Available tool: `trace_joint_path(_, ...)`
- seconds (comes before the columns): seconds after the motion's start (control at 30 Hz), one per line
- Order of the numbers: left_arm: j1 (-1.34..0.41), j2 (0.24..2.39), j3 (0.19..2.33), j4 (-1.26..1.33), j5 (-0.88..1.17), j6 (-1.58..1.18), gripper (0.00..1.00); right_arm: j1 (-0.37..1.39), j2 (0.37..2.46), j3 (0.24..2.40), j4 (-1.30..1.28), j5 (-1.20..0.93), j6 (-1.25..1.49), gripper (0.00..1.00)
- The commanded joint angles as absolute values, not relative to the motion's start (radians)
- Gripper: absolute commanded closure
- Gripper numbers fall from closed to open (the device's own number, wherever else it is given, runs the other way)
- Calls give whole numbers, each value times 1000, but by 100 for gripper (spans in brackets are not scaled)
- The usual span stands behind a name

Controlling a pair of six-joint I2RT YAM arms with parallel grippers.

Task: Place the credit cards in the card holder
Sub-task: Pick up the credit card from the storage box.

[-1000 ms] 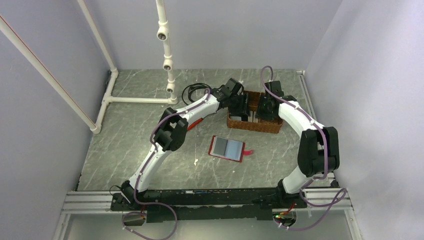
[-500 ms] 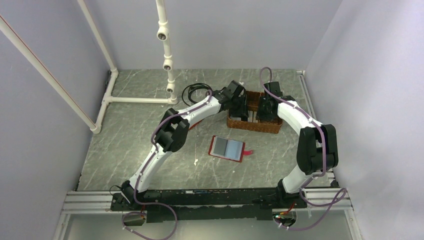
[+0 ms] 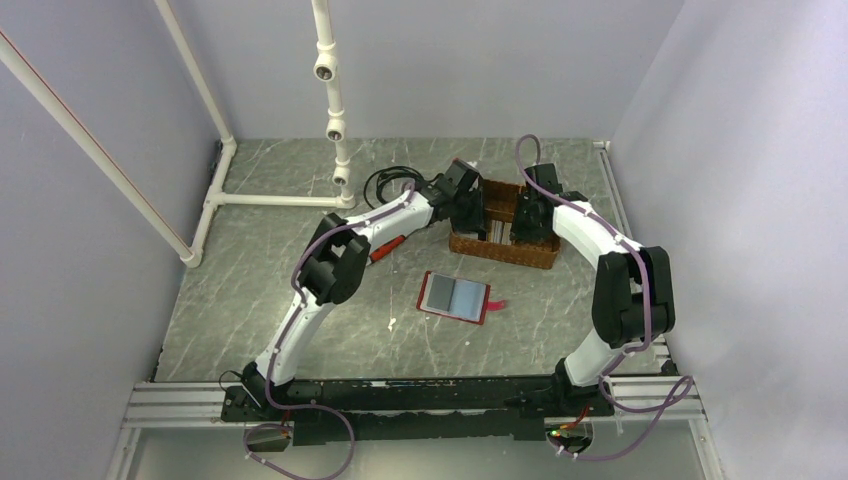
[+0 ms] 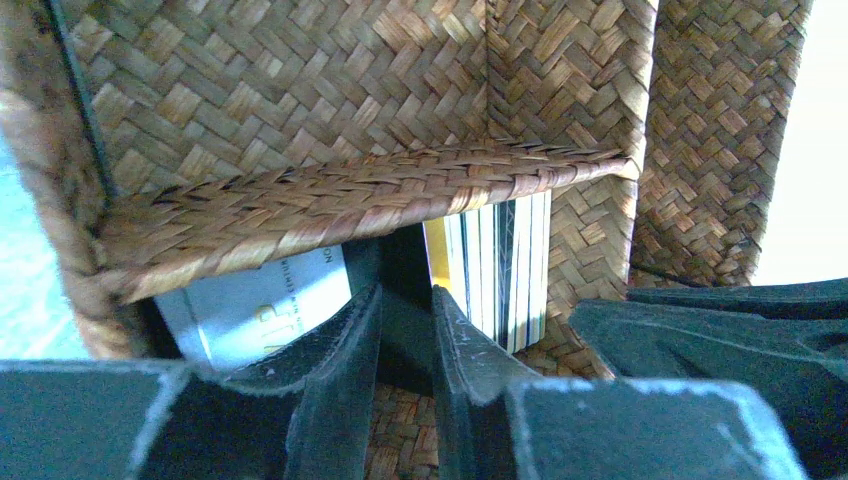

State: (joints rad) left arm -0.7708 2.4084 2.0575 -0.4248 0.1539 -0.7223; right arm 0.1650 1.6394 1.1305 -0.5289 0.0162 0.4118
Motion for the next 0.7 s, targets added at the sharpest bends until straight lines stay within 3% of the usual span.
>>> trace_joint_path(0.0, -736, 2356, 2012, -504, 34, -685, 70, 160, 1659, 1146, -520, 47, 401, 82)
trace_joint_path(0.2, -724, 2368, 2012, -530, 38, -687, 70, 161, 1659, 1150, -521, 49, 399, 82)
trace_joint_path(0.33, -724, 2372, 2023, -537, 32, -663, 64, 162, 1659, 1153, -523, 46, 397, 82)
trace_joint_path(0.67, -755, 2466, 2208, -739, -126, -580, 73, 174, 1670, 1166, -533, 53, 394, 84)
